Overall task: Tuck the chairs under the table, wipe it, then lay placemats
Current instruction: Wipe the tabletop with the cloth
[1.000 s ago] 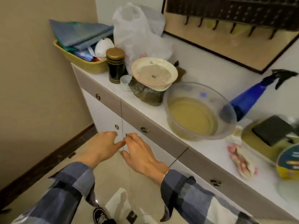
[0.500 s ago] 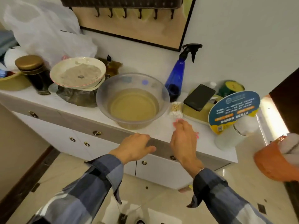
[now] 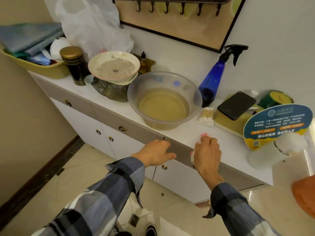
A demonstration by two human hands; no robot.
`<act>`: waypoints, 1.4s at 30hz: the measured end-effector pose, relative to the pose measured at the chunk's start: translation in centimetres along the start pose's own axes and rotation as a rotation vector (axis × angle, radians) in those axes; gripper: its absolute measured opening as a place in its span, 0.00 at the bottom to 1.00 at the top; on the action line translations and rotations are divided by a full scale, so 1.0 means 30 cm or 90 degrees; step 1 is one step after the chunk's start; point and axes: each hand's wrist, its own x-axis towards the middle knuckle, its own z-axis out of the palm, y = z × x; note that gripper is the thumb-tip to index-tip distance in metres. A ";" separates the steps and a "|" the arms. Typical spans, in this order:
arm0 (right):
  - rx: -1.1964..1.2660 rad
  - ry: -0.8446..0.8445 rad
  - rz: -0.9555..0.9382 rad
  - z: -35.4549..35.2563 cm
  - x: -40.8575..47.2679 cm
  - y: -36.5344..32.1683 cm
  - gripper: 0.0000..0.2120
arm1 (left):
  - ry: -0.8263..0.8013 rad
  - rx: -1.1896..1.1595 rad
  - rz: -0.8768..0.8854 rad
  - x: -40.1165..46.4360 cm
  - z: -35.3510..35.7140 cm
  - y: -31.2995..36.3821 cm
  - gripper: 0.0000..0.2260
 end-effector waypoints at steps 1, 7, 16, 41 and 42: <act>0.011 -0.010 0.009 0.000 0.011 -0.005 0.19 | 0.003 -0.007 -0.008 -0.002 0.002 -0.006 0.26; 0.177 -0.075 -0.020 -0.032 0.031 -0.058 0.07 | 0.030 -0.035 -0.017 -0.022 0.020 -0.024 0.24; 0.626 -0.331 -0.022 0.007 -0.092 -0.384 0.09 | 0.151 -0.348 -0.070 -0.168 -0.005 -0.174 0.18; 0.319 -0.606 -0.484 0.355 -0.899 -1.597 0.04 | 0.749 -0.716 -0.511 -1.317 0.174 -1.176 0.17; 0.310 -0.620 -0.502 0.365 -0.931 -1.631 0.03 | 0.756 -0.691 -0.538 -1.365 0.181 -1.192 0.18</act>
